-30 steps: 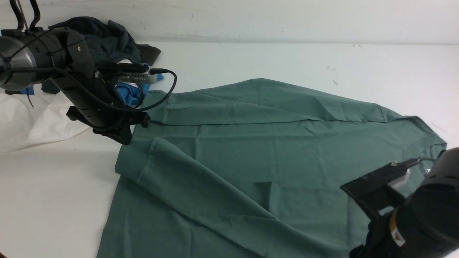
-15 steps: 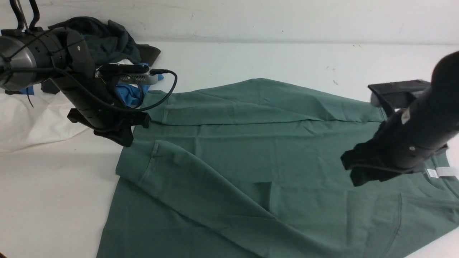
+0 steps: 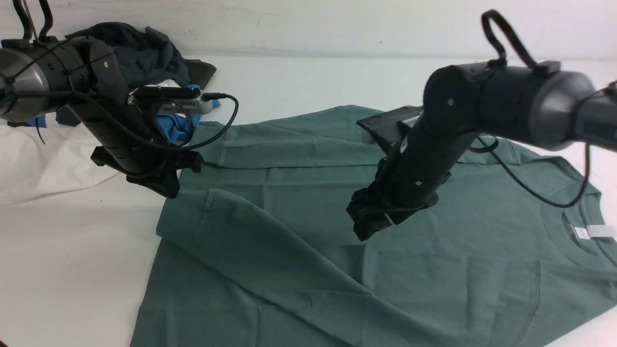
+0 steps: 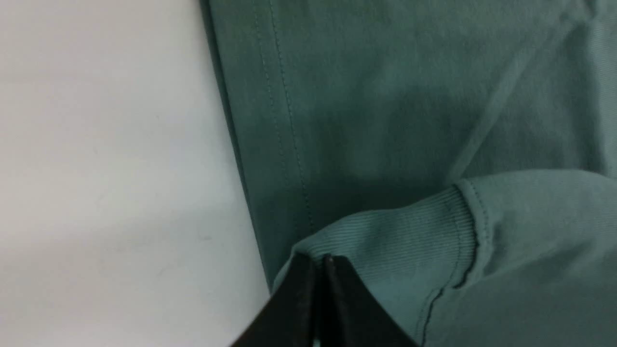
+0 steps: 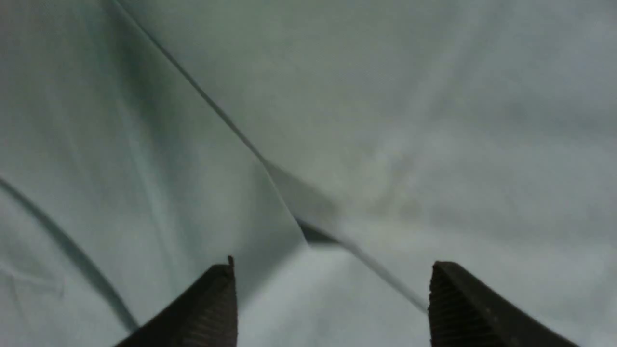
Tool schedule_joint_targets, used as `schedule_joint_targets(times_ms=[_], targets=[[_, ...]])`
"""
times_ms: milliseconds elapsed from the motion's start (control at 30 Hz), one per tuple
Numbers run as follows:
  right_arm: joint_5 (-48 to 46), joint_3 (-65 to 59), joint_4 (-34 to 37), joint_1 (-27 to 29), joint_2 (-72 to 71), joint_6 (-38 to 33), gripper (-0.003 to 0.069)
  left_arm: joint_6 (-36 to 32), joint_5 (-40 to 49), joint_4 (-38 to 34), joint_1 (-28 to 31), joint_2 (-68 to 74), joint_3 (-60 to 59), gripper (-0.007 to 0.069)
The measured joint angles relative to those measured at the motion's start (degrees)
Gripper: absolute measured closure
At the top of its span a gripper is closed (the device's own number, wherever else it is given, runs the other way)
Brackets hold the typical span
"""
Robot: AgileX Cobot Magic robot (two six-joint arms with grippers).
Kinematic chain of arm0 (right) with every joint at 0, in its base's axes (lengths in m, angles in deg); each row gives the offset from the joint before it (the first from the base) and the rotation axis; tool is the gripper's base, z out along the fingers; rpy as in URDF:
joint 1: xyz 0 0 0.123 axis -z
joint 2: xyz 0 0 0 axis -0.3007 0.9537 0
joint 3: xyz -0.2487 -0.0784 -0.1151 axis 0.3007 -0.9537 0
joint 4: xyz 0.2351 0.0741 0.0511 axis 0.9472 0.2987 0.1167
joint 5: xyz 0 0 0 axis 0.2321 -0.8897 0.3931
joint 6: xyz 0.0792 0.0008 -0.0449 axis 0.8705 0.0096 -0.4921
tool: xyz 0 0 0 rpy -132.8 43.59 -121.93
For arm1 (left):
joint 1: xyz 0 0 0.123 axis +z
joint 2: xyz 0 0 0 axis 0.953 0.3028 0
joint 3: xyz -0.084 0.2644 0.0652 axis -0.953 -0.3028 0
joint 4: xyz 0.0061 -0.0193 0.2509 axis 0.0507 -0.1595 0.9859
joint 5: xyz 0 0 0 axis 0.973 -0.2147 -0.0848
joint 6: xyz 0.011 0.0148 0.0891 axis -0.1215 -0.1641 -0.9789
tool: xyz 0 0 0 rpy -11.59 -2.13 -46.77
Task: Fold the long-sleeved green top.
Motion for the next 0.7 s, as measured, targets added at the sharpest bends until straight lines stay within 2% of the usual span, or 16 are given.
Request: schedule_joint_targets(times_ms=[200,300,367,400,433,467,500,533,633,700], targets=[[-1.57,3.86,0.07,-0.95,6.15,-0.23,0.0161,0.00,0.53,0.00,0.00,0.00,0.00,0.0628],[-3.43,4.06,0.36,-0.95,7.23,-0.23,0.0193,0.00,0.53,0.00,0.00,0.00,0.00,0.0628],[-5.17,4.06,0.42,-0.95,7.77,-0.23,0.0300,0.00,0.53,0.00,0.00,0.00,0.00,0.0628],[-5.17,4.06,0.42,-0.95,7.77,-0.23,0.0300,0.00,0.53,0.00,0.00,0.00,0.00,0.0628],[-5.30,4.13,0.42,-0.95,7.77,-0.23,0.0416,0.00,0.53,0.00,0.00,0.00,0.00,0.0628],[-5.30,4.21,0.42,-0.95,7.77,-0.18,0.0431,0.00,0.53,0.00,0.00,0.00,0.00,0.0628],[-5.30,4.26,0.42,-0.96,7.71,-0.12,0.0536,0.00,0.53,-0.05,0.00,0.00,0.00,0.0628],[-5.30,4.28,0.42,-0.96,7.37,-0.05,0.0607,0.00,0.53,-0.05,0.00,0.00,0.00,0.0628],[-5.44,4.28,-1.43,-0.96,5.72,0.88,0.0658,0.00,0.60,-0.05,0.00,0.00,0.00,0.0628],[-5.50,4.33,-3.88,-0.96,4.35,2.68,0.0661,0.00,0.66,-0.05,0.00,0.00,0.00,0.0628]])
